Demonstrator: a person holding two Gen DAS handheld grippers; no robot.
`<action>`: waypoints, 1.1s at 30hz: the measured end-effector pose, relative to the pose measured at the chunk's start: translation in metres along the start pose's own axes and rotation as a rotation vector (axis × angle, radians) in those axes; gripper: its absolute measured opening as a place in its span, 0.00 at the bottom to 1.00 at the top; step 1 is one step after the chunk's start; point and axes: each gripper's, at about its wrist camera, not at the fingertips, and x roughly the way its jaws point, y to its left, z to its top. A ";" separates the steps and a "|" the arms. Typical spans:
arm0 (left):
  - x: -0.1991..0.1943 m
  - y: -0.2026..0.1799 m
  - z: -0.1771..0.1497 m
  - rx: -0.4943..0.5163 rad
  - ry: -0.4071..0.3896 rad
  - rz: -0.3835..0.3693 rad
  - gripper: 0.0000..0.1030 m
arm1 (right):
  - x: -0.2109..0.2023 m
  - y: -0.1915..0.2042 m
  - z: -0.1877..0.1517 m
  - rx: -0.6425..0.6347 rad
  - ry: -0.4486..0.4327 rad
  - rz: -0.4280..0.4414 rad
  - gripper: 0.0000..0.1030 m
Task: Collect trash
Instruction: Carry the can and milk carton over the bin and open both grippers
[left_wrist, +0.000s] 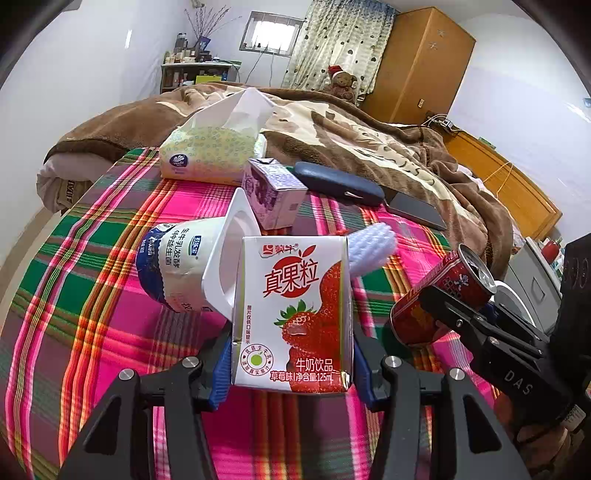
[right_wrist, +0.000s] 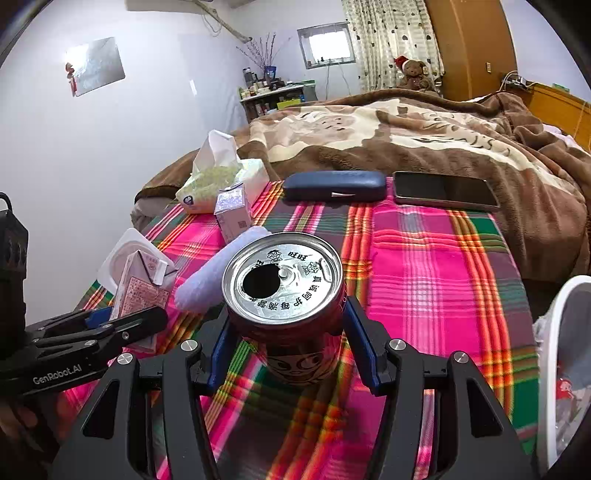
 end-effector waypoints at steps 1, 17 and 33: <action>-0.003 -0.002 -0.002 0.002 -0.003 -0.004 0.52 | -0.002 -0.001 -0.001 0.003 -0.001 0.000 0.55; -0.035 -0.071 -0.017 0.104 -0.039 -0.048 0.52 | -0.060 -0.044 -0.013 0.067 -0.067 -0.067 0.55; -0.035 -0.172 -0.030 0.246 -0.033 -0.142 0.52 | -0.112 -0.109 -0.027 0.157 -0.112 -0.188 0.55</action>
